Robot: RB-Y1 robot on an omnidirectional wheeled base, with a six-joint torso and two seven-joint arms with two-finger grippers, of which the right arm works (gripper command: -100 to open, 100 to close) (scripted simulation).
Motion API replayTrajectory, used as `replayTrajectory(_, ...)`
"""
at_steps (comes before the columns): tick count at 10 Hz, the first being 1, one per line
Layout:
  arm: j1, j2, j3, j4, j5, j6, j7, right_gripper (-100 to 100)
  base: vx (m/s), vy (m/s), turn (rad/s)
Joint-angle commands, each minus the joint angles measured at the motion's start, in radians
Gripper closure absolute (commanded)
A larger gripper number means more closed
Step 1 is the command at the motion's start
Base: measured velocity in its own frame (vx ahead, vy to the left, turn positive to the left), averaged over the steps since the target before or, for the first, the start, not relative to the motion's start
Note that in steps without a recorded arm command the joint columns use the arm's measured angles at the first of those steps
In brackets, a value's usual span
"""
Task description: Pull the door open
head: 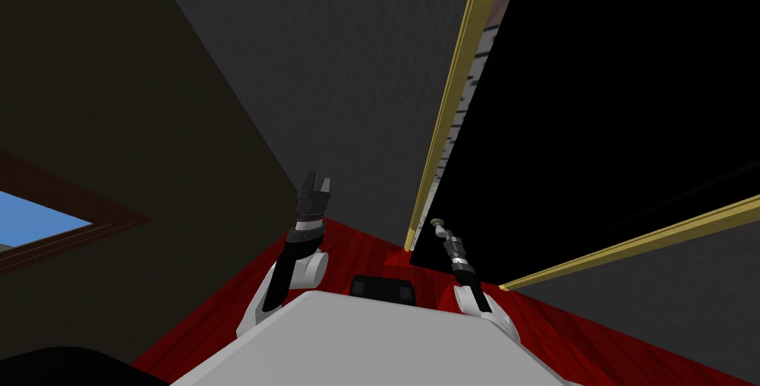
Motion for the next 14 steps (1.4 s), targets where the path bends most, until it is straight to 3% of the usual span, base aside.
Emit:
replayTrajectory(1,-0.016,0.014,0.022,0.002,0.0,-0.011,-0.031,100,-0.034,-0.008,0.019)
replayTrajectory(2,-0.017,0.012,0.032,0.002,-0.017,-0.01,-0.07,100,-0.04,-0.012,0.028)
replayTrajectory(8,-0.017,0.012,0.032,0.002,-0.017,-0.01,-0.073,100,-0.008,-0.004,0.008)
replayTrajectory(9,-0.019,0.01,0.042,0.003,-0.033,-0.009,-0.114,100,-0.025,-0.014,0.057)
replayTrajectory(12,-0.019,0.01,0.042,0.003,-0.033,-0.009,-0.114,100,-0.013,-0.007,0.01)
replayTrajectory(13,-0.02,0.009,0.052,0.004,-0.049,-0.008,-0.156,100,-0.017,-0.006,0.023)
replayTrajectory(14,-0.02,0.009,0.052,0.004,-0.049,-0.008,-0.156,100,-0.024,-0.011,0.054)
